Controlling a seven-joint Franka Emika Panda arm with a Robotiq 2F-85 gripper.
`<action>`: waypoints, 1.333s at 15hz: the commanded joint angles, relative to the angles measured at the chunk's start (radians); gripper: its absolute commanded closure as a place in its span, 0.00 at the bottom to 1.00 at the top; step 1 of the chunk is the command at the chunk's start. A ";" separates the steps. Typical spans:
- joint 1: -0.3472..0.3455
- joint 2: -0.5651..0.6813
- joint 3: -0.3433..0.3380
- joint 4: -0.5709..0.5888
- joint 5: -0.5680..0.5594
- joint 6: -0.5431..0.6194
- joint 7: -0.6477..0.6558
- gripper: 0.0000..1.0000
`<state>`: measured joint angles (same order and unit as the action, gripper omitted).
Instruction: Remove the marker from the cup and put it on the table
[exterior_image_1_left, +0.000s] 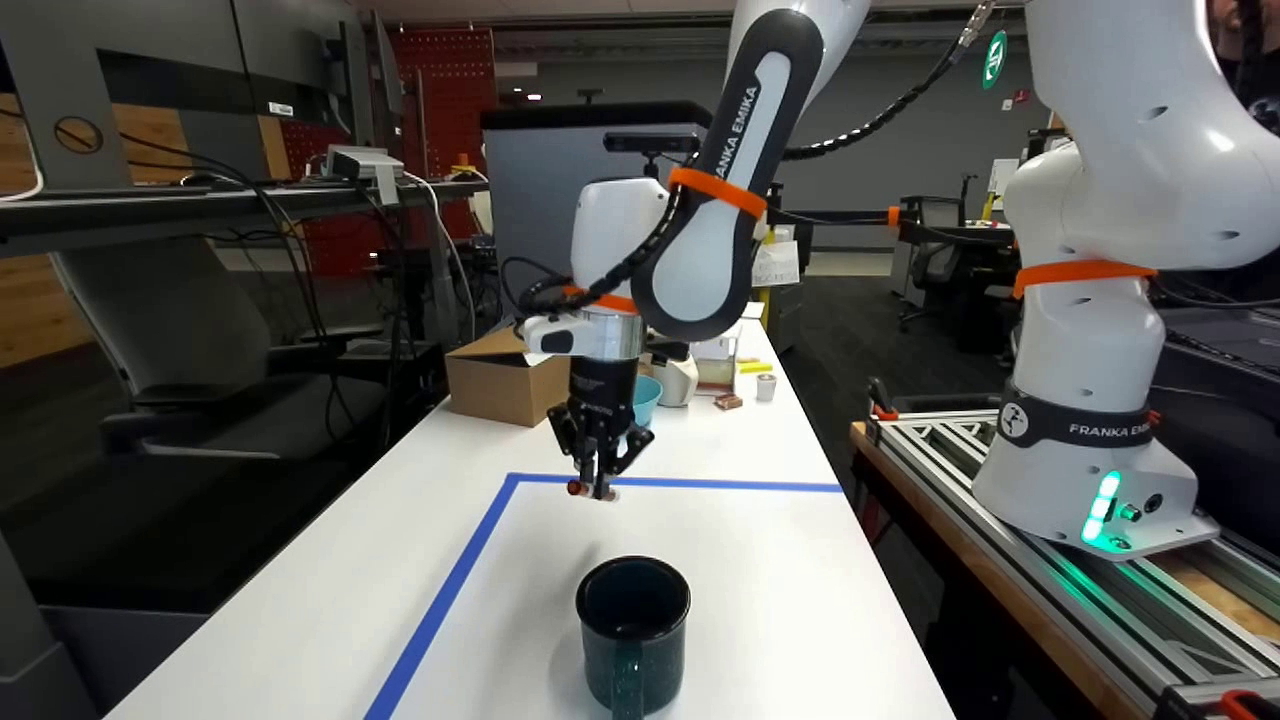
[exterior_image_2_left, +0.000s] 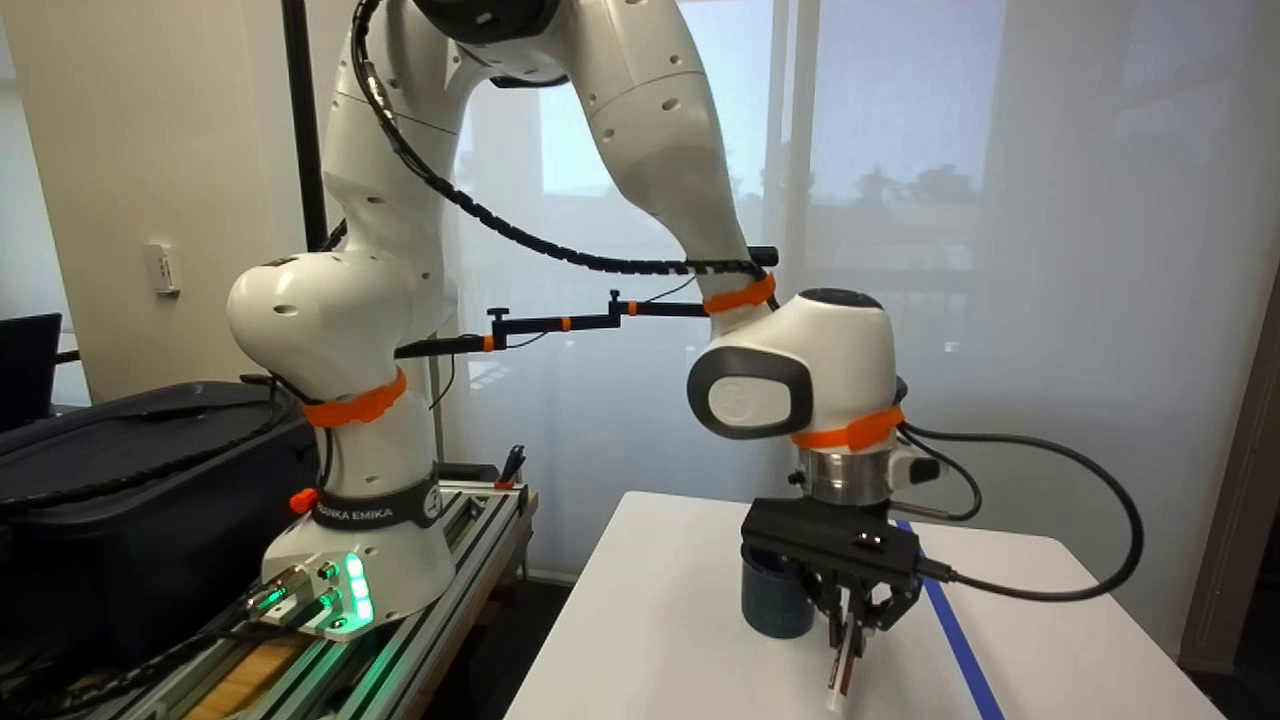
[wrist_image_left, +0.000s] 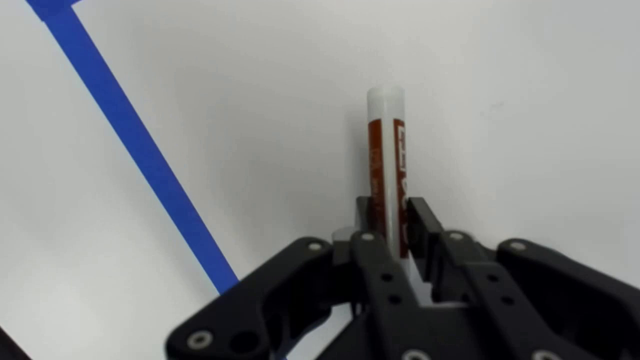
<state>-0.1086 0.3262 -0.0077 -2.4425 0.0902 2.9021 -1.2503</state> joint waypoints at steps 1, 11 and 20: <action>0.003 0.102 -0.008 0.032 -0.107 0.090 0.097 0.95; 0.003 0.172 -0.004 0.066 -0.283 0.123 0.262 0.49; -0.003 -0.025 0.059 0.008 -0.281 -0.025 0.331 0.00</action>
<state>-0.1072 0.4242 0.0309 -2.3852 -0.1735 2.9599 -0.9637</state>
